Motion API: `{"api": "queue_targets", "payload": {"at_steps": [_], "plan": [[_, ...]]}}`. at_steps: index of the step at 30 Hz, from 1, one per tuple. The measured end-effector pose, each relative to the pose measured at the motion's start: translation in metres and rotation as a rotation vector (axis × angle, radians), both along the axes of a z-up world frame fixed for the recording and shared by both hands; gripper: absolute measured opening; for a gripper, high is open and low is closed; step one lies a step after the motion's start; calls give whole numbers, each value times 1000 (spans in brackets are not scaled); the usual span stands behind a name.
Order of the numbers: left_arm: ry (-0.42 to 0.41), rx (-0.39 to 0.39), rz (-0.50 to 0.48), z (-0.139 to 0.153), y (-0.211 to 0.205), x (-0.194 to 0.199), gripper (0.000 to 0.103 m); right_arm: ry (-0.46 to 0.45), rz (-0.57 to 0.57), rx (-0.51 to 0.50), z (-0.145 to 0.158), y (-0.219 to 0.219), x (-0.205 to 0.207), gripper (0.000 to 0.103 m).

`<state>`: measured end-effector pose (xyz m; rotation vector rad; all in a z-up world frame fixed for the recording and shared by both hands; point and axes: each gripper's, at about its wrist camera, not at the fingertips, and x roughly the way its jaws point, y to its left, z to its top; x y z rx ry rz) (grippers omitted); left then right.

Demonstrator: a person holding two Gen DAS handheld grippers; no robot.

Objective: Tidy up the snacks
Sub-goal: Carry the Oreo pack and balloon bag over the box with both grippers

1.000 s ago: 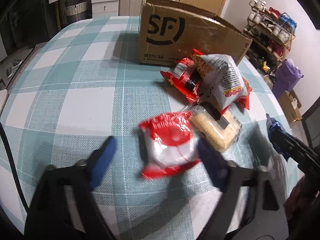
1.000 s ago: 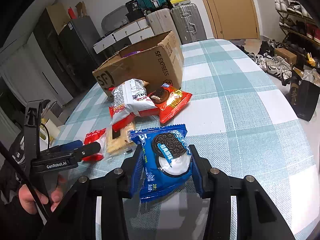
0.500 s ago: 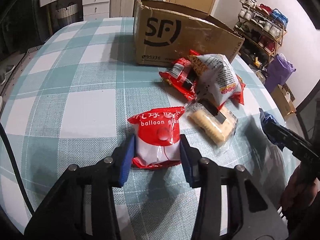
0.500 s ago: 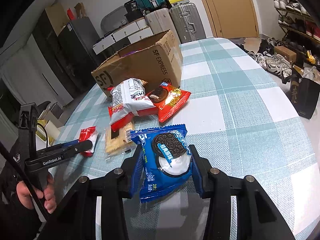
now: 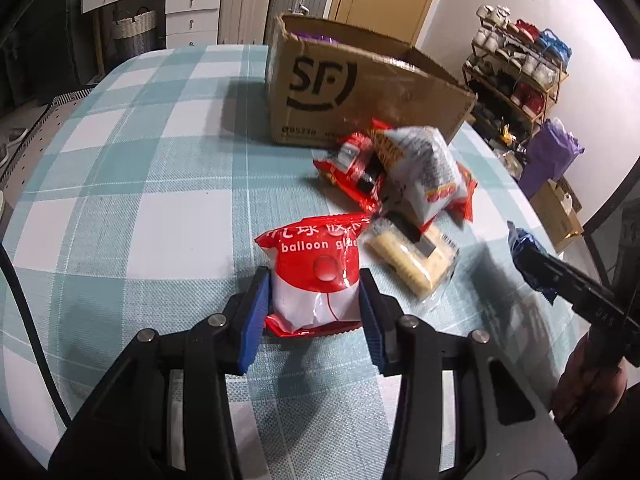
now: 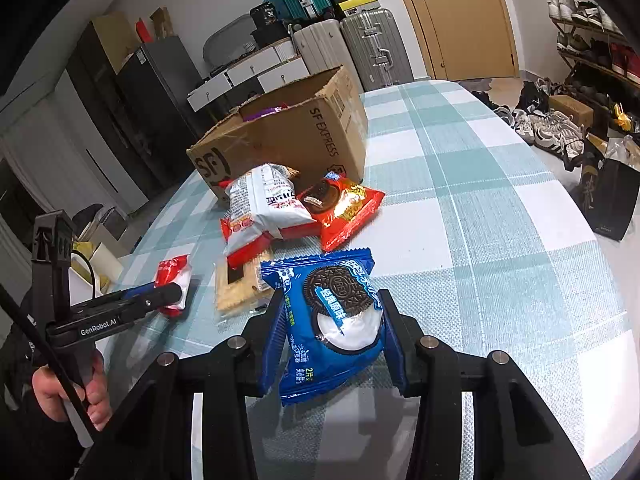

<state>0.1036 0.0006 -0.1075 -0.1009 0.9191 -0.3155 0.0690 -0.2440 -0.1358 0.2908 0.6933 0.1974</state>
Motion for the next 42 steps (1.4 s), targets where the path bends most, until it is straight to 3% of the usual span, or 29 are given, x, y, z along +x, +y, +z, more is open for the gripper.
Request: {"api": "queue_targets", "payload": {"at_steps": [9, 21, 34, 42], "plan": [[-59, -13, -24, 34, -1, -4, 40, -55, 19, 16, 27, 6, 0, 43], [-126, -51, -64, 95, -6, 11, 40, -159, 98, -13, 89, 23, 22, 43], [-202, -84, -93, 174, -14, 53, 40, -255, 151, -4, 160, 37, 71, 43], [-184, -89, -135, 211, -29, 94, 40, -276, 154, 21, 190, 36, 113, 43]]}}
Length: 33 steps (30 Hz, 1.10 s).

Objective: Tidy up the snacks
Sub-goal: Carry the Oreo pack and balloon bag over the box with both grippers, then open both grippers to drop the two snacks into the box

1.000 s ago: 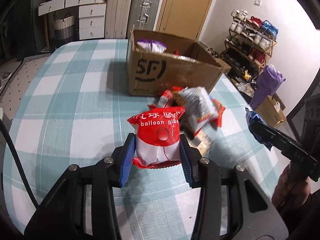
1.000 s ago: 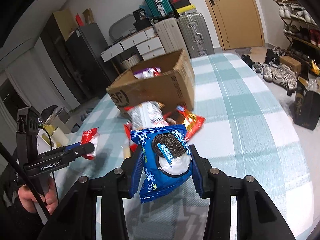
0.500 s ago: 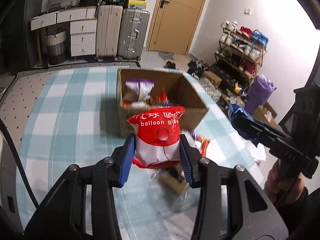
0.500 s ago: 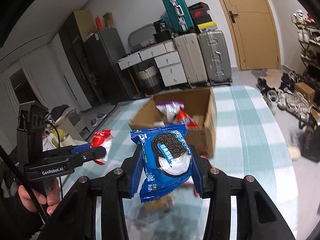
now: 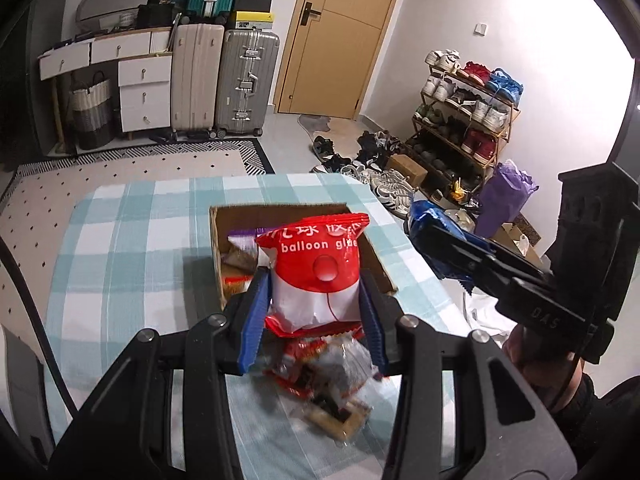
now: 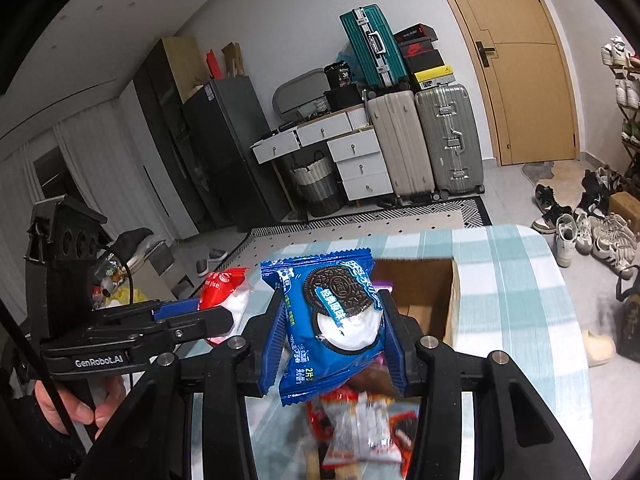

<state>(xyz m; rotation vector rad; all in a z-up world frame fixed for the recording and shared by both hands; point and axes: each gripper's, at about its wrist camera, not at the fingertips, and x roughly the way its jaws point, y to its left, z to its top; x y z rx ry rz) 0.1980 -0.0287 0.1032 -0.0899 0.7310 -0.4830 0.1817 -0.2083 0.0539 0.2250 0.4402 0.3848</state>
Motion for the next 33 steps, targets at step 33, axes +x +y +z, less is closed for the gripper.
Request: {"api": "queue_targets", "payload": {"at_steps": [33], "plan": [[193, 1, 36, -78, -27, 131, 75, 75, -91, -14, -29, -35, 116, 70]]}}
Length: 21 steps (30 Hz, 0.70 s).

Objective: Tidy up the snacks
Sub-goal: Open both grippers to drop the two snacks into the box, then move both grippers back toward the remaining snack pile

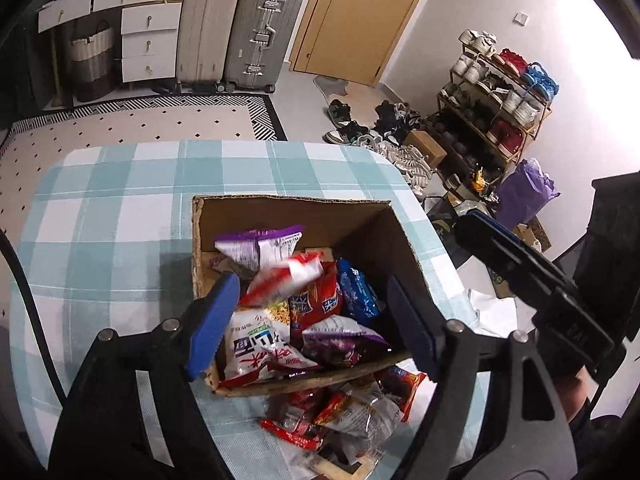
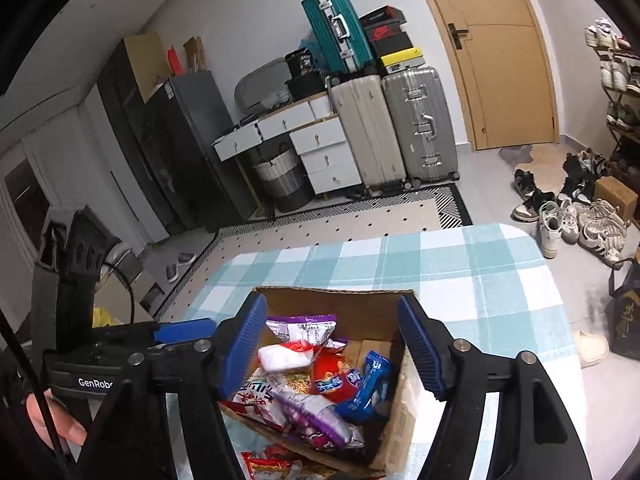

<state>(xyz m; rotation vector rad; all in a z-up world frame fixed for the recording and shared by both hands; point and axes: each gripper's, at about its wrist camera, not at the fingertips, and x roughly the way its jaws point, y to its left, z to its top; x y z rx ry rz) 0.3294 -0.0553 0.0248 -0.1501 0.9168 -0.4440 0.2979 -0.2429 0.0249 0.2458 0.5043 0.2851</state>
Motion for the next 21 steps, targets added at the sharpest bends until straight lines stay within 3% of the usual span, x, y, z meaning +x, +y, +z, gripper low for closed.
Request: {"api": "queue_targets", "payload": {"at_steps": [7, 17, 21], "plan": [[-78, 26, 48, 15, 11, -25, 79, -17, -12, -7, 10, -4, -22, 71], [-128, 89, 89, 33, 15, -59, 84, -64, -7, -24, 30, 3, -61, 85], [-139, 91, 83, 40, 16, -75, 86, -83, -7, -26, 38, 3, -79, 85]]}}
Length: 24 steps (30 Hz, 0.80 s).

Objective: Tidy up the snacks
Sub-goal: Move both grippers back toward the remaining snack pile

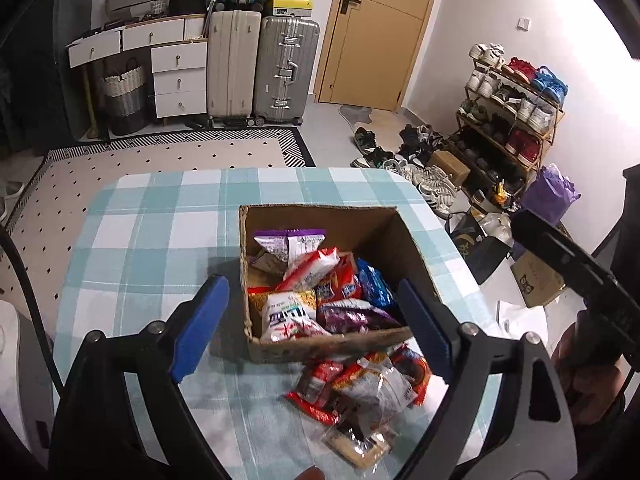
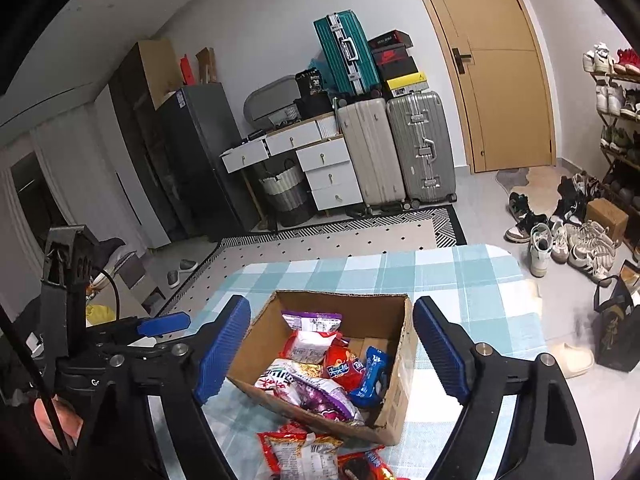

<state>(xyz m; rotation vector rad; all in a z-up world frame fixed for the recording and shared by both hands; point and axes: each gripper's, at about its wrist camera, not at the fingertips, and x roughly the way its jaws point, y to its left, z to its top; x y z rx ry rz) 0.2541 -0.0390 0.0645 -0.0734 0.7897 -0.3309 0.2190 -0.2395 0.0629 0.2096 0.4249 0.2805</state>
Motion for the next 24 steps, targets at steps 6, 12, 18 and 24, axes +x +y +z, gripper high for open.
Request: {"api": "queue_targets", "payload": {"at_steps": [6, 12, 18, 24], "plan": [[-47, 5, -8, 15, 1, -31, 86, -17, -7, -24, 7, 3, -28, 85], [-102, 8, -7, 27, 1, -65, 86, -52, 2, -34, 10, 6, -62, 94], [-108, -9, -4, 23, 4, -94, 88, -92, 2, -29, 7, 6, -100, 100], [-99, 4, -11, -2, -1, -119, 89, -117, 2, -26, -7, 8, -132, 102]]}}
